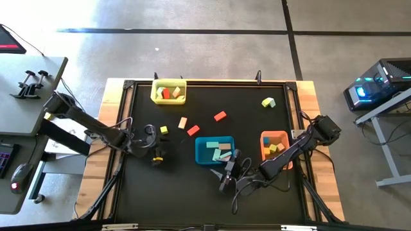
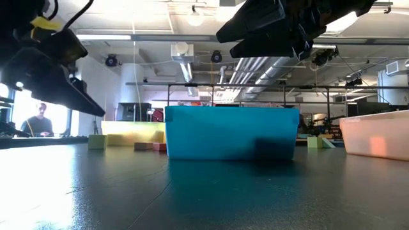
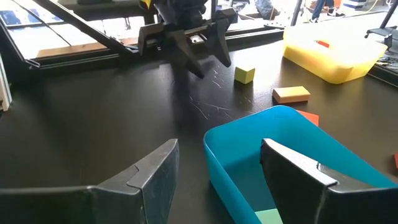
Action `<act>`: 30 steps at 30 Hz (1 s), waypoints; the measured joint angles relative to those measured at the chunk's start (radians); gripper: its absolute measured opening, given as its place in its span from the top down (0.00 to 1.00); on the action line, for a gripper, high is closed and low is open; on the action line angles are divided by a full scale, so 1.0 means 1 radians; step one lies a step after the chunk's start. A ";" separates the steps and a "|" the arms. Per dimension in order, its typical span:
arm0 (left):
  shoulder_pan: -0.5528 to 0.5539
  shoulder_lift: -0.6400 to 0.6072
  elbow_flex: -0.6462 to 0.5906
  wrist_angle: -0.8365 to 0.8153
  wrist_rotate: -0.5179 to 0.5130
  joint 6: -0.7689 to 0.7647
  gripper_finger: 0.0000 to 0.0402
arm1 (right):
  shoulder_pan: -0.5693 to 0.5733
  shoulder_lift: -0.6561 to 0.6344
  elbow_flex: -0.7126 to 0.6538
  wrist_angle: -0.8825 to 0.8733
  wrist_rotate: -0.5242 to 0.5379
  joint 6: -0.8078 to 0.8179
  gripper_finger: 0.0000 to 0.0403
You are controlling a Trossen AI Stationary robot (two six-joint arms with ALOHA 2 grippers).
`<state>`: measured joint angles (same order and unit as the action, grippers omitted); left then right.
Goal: Sort blocks by size
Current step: Put the light green square block into the orange bin
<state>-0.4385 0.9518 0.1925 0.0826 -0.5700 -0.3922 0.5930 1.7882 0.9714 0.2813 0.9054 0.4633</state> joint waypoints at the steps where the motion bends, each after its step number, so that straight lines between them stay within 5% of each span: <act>1: -0.001 0.007 0.000 0.004 0.001 0.001 0.35 | -0.001 0.000 0.000 0.000 0.000 0.000 0.45; 12: -0.056 0.138 0.000 0.177 0.016 0.150 0.35 | -0.005 0.000 0.000 0.000 0.000 0.003 0.45; 30: -0.053 0.420 0.000 0.466 0.039 0.133 0.36 | -0.011 0.000 0.000 0.003 0.001 -0.018 0.45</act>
<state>-0.4911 1.3714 0.1925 0.5486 -0.5308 -0.2588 0.5816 1.7882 0.9714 0.2840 0.9062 0.4454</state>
